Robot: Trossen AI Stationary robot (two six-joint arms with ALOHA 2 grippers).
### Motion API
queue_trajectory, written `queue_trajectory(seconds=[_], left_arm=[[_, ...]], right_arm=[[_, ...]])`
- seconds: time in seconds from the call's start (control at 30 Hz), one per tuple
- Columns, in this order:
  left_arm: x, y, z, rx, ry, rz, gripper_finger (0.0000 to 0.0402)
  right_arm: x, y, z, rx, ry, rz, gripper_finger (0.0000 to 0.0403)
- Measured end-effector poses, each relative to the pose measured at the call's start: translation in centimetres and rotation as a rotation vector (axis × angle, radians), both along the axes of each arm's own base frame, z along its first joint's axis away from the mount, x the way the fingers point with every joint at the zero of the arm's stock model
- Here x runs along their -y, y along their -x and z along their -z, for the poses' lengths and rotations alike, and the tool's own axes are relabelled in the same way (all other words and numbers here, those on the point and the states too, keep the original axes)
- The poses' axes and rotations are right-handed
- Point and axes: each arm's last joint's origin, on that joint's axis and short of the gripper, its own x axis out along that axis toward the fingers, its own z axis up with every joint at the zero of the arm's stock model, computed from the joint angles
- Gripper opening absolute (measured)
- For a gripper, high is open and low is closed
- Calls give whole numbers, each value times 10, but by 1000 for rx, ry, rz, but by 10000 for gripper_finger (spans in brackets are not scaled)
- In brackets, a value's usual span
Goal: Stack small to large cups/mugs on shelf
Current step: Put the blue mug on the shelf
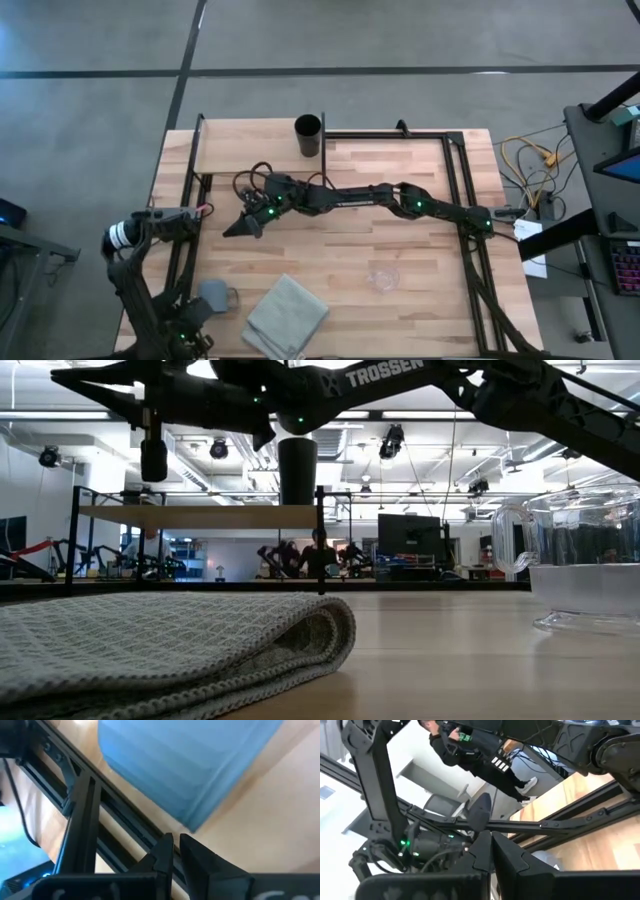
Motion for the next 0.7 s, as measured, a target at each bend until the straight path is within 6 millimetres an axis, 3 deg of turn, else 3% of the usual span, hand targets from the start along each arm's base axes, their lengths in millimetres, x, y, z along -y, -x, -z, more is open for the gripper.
queue_trajectory(seconds=[0.47, 0.7], left_arm=[[-12, -2, 17, 64, -117, 92, 19], [-26, -23, 20, 70, -176, 230, 19]], right_arm=[[-12, 0, 0, -3, -4, -20, 9], [-12, 0, 0, 0, 0, -20, 9]])
